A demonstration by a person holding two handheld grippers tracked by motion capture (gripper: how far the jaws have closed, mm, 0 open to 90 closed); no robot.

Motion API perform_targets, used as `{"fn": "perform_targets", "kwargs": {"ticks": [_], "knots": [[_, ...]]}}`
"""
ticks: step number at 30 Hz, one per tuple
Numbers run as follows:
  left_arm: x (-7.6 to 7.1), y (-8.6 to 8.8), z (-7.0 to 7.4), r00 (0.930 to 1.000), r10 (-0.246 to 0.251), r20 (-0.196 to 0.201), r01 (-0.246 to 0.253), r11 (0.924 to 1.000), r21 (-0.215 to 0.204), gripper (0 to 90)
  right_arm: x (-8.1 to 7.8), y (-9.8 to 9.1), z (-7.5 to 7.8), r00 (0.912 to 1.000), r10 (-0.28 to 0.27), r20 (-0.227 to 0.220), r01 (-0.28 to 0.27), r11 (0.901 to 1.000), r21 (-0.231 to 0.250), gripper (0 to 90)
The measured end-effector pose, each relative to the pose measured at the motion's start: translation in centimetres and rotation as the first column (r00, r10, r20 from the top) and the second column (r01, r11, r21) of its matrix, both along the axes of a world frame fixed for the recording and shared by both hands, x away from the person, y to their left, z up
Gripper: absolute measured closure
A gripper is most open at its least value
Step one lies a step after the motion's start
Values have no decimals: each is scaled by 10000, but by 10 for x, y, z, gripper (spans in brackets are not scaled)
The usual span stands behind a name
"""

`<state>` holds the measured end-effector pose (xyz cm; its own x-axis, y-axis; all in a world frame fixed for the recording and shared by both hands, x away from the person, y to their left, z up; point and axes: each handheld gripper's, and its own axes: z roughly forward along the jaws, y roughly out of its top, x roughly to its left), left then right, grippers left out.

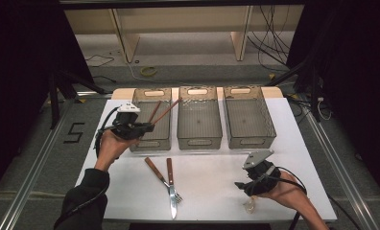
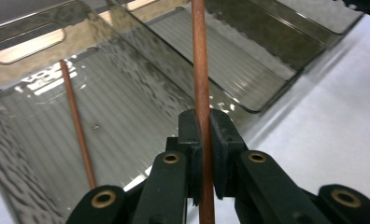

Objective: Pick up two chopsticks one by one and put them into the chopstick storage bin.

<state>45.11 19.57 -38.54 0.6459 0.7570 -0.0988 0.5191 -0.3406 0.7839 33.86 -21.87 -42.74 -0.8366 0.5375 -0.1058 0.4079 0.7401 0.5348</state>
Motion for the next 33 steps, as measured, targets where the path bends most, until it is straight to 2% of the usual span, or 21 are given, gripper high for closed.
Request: {"fn": "perform_targets", "kwargs": {"ticks": [6,11,17,24,33], "knots": [[14,7,-3,9989,451,-140,-449,9989,144,838,0,0,-2,10000,11,-69,-11,10000,-49,364],[31,18,-6,9942,1010,-369,-1005,9948,155,838,0,-2,-4,9999,1,-130,-1,10000,-21,364],[43,26,-13,9855,1578,-624,-1569,9874,199,838,-1,-2,-4,9998,14,-191,-14,10000,-16,364],[55,28,-23,9769,1960,-849,-1945,9806,251,837,-1,-2,-5,9997,66,-234,-66,10000,-9,364],[66,25,-25,9693,2207,-1086,-2203,9753,153,833,-1,-2,-5,9996,80,-257,-79,10000,19,362]]}}
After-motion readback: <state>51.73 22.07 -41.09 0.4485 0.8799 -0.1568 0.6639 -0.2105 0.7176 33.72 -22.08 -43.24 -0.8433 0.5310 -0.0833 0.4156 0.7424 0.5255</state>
